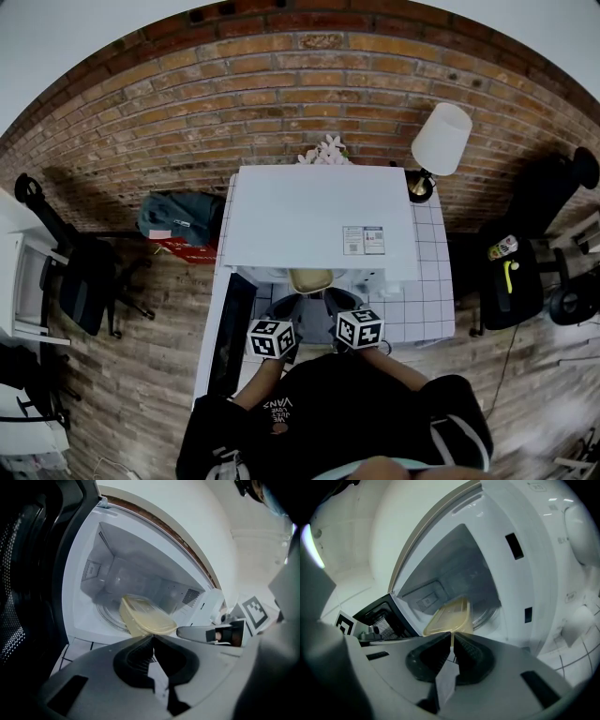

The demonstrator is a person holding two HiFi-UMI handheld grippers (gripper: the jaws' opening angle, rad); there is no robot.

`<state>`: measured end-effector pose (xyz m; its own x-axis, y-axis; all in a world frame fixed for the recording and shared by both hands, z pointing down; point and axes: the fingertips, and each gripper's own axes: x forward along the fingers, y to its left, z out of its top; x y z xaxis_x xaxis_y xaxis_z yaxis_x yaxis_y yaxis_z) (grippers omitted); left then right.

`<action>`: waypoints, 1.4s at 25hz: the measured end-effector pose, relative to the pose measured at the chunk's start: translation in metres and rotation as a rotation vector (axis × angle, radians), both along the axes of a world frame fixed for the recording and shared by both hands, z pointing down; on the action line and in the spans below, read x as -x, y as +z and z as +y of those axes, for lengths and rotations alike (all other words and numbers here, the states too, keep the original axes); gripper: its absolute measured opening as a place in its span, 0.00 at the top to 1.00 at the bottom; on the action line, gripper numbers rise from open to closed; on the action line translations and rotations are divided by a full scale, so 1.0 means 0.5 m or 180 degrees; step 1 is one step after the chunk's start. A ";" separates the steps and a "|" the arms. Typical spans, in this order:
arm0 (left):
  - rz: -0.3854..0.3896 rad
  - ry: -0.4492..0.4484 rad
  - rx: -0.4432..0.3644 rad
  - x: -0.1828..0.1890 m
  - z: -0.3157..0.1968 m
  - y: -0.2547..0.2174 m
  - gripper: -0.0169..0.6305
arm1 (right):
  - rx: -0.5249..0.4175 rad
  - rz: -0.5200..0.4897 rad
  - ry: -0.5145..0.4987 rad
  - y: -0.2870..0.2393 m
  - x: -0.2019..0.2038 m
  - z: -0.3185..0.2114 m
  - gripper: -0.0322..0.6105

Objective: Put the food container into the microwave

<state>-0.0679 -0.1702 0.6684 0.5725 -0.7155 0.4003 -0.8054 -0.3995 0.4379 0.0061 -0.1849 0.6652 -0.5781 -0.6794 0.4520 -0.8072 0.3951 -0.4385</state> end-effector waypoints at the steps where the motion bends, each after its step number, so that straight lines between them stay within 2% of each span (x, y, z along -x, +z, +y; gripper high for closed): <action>1: -0.0001 -0.0001 0.0000 0.001 -0.003 0.000 0.95 | -0.0003 0.0003 -0.0003 0.000 0.001 -0.003 0.92; 22: -0.0040 -0.0007 0.0018 0.008 -0.069 0.002 0.95 | -0.0026 0.0041 -0.0101 0.002 0.019 -0.054 0.92; 35: 0.0022 -0.0115 0.0051 0.009 -0.087 0.006 0.95 | -0.0029 0.0073 -0.0155 0.004 0.007 -0.059 0.92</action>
